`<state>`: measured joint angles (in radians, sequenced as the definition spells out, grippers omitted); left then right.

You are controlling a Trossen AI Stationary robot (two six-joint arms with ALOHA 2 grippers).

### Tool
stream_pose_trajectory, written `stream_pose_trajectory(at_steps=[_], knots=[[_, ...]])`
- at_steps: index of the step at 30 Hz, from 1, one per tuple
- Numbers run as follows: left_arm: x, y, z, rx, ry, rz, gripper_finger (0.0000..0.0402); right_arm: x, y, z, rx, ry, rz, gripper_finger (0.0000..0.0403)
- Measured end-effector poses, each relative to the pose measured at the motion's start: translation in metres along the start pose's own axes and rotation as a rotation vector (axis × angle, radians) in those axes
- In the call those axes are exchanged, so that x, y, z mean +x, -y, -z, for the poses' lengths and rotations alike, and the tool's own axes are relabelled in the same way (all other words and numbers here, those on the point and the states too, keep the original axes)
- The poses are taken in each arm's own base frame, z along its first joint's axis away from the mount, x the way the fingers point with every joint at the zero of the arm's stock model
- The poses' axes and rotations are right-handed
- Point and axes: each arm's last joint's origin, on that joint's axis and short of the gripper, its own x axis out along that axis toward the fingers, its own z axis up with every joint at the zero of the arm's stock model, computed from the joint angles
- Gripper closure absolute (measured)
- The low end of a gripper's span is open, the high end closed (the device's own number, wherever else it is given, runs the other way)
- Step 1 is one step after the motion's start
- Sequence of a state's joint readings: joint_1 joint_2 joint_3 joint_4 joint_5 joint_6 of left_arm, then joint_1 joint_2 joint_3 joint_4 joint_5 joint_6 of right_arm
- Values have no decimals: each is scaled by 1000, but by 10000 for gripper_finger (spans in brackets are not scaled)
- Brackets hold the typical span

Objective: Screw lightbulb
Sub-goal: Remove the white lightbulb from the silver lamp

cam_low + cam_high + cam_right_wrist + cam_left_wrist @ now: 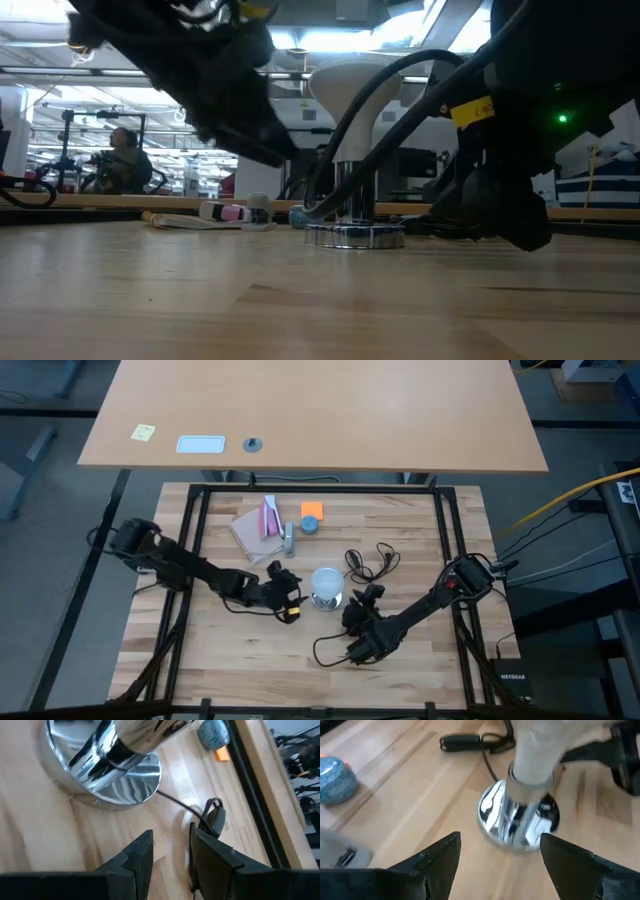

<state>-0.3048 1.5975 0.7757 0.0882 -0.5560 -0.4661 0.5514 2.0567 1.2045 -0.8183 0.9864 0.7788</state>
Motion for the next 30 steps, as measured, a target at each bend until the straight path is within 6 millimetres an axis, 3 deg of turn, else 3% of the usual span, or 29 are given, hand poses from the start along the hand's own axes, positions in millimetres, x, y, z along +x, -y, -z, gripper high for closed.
stream_pose_trajectory(at_steps=[4,10,21,30], knots=[[-17,2,-3,-12,-8,24,137,-11,5,-11,-15,-38,-37,265],[-38,6,-12,7,42,83,137,-49,42,-42,-139,-47,-18,265],[-81,7,-32,26,158,192,137,-137,141,-89,-292,86,-37,265],[-143,-9,-45,88,256,301,137,-207,239,-94,-303,306,-247,265]])
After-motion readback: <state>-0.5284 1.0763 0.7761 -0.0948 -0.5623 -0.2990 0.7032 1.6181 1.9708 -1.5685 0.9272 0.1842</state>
